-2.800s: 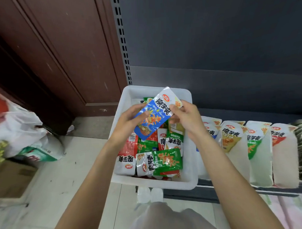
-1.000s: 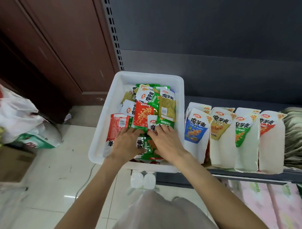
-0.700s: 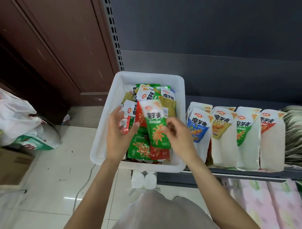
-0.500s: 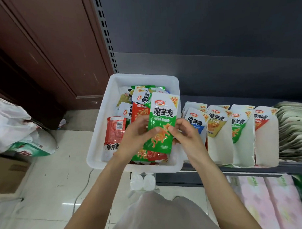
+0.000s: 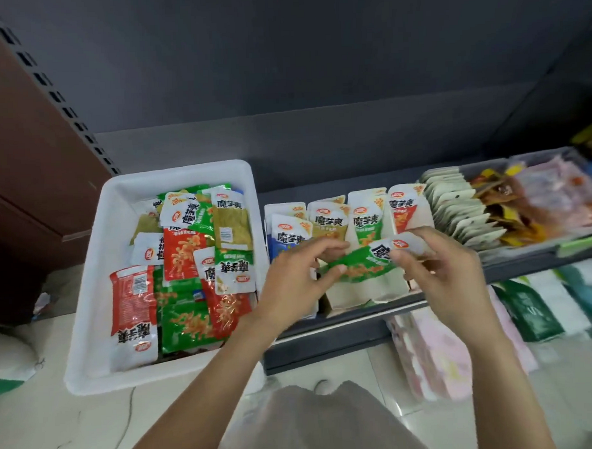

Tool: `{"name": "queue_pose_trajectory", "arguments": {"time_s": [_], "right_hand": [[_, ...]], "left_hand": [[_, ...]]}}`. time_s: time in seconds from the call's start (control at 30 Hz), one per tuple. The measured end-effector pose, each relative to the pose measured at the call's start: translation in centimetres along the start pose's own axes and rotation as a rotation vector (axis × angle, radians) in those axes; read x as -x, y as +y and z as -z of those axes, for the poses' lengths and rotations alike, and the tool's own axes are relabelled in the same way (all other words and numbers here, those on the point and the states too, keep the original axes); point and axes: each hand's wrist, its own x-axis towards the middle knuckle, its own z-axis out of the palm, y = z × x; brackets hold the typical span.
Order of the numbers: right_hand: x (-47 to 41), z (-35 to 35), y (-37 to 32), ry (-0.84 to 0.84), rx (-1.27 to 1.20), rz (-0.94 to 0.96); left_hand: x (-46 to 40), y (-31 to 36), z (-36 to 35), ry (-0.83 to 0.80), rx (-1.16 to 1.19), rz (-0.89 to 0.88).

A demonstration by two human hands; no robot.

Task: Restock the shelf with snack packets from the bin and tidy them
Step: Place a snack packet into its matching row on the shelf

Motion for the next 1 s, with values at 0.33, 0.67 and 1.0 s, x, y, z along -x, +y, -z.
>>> {"name": "queue_pose_trajectory", "arguments": {"time_s": [0.33, 0.67, 1.0], "right_hand": [[-3.8, 0.8, 5.4, -0.041, 0.624, 0.141], [-6.6, -4.4, 10.7, 0.047, 0.541, 0.089], [-4.7, -3.7, 8.7, 0.308, 0.313, 0.121]], "left_hand": [[-3.3, -2.2, -6.0, -0.093, -0.284, 0.172], [-4.9, -2.2, -8.7, -0.059, -0.344, 0.247], [-4.5, -1.9, -7.6, -0.005, -0.295, 0.217]]}}
